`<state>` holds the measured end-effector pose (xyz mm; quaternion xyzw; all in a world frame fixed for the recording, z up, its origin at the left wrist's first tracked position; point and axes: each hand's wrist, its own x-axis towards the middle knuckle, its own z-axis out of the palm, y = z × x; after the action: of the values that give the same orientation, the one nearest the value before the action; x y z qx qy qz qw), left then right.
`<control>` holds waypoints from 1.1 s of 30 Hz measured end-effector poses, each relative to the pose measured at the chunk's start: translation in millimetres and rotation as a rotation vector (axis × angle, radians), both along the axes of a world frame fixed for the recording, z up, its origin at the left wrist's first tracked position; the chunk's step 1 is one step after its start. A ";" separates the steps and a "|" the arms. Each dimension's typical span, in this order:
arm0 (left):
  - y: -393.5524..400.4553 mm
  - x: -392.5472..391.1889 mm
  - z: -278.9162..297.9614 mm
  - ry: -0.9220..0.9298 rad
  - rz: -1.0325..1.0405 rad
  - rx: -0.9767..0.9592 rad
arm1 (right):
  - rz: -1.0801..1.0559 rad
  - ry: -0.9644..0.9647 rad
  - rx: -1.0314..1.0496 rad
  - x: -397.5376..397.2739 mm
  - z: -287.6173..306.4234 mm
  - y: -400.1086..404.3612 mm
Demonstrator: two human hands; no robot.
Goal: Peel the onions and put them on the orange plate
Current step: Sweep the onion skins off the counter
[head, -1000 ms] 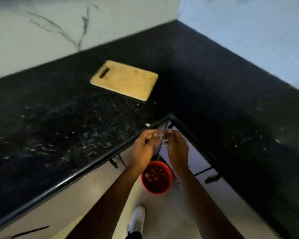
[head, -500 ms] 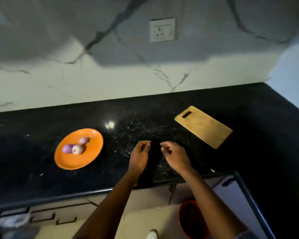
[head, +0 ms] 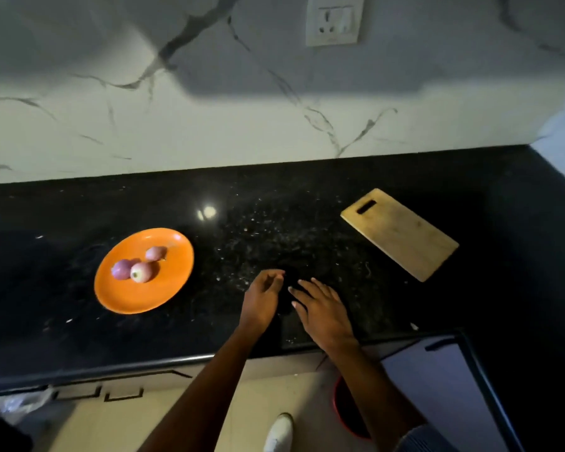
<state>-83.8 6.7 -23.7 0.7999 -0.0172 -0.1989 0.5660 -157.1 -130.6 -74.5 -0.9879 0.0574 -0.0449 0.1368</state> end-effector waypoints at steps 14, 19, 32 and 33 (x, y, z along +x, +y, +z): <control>-135.2 -75.1 -30.4 0.096 -0.392 -0.081 | -0.548 -0.128 0.259 -125.4 -7.5 -120.0; -163.8 -105.2 -34.6 0.150 -0.454 -0.100 | -0.534 -0.017 0.295 -152.6 -9.8 -128.2; -162.5 -118.8 -30.6 0.103 -0.445 -0.073 | -0.687 -0.031 0.312 -206.1 -4.2 -133.3; -161.0 -119.7 -27.7 0.100 -0.443 -0.076 | -0.684 -0.044 0.315 -205.9 -2.7 -133.3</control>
<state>-203.5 -154.3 -51.5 0.7437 -0.1719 -0.3567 0.5386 -363.1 -263.9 -77.2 -0.8773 0.3872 -0.0998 0.2652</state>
